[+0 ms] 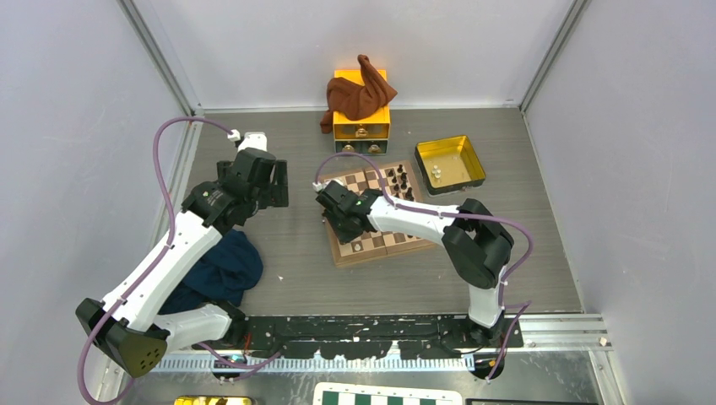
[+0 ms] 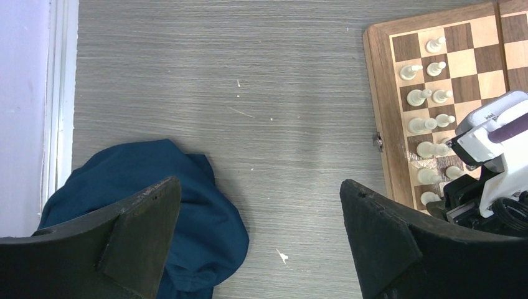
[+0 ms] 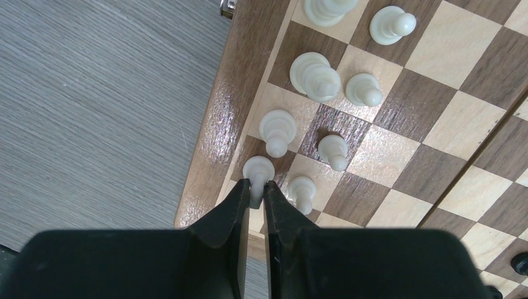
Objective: Set up the chess pieces on the board
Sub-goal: Place the chess piece on the chessboard.
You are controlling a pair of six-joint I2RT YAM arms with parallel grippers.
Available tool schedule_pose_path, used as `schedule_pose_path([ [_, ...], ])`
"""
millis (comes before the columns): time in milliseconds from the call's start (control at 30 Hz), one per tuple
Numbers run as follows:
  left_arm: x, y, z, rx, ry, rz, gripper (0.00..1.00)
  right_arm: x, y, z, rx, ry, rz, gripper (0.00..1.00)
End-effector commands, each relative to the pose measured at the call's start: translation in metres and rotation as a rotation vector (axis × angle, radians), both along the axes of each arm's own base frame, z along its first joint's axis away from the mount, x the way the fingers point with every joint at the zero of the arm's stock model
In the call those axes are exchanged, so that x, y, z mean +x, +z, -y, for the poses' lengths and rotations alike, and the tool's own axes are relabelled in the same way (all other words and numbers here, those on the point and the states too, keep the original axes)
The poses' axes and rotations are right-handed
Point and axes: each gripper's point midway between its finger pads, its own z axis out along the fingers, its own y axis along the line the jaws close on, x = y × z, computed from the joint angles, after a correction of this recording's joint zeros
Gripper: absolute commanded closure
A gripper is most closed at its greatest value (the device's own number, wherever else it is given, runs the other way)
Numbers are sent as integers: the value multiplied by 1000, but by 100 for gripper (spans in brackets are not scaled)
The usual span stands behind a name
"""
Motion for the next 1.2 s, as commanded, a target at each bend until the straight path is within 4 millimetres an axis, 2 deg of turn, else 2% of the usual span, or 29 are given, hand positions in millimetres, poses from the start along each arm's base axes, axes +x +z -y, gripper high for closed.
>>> schedule_pose_path([
  [0, 8, 10, 2, -19, -2, 44, 0, 3, 13, -14, 40, 14, 22, 98],
  [100, 7, 9, 2, -19, -2, 43, 0, 1, 11, -13, 33, 19, 18, 92],
  [267, 7, 8, 2, -19, -3, 41, 0, 0, 12, -13, 30, 22, 16, 72],
  [367, 7, 8, 3, -19, -3, 40, 0, 1, 13, -14, 31, 28, 20, 64],
  [667, 7, 8, 3, -23, -3, 43, 0, 2, 25, -16, 41, 40, 35, 62],
  [933, 9, 11, 5, -32, -5, 49, 0, 3, 62, -16, 59, 36, 90, 62],
  [1000, 9, 11, 5, -35, -5, 51, 0, 4, 75, -14, 71, 32, 109, 62],
  [1167, 11, 14, 6, -35, -4, 56, 0, 11, 123, -9, 122, -2, 192, 62],
])
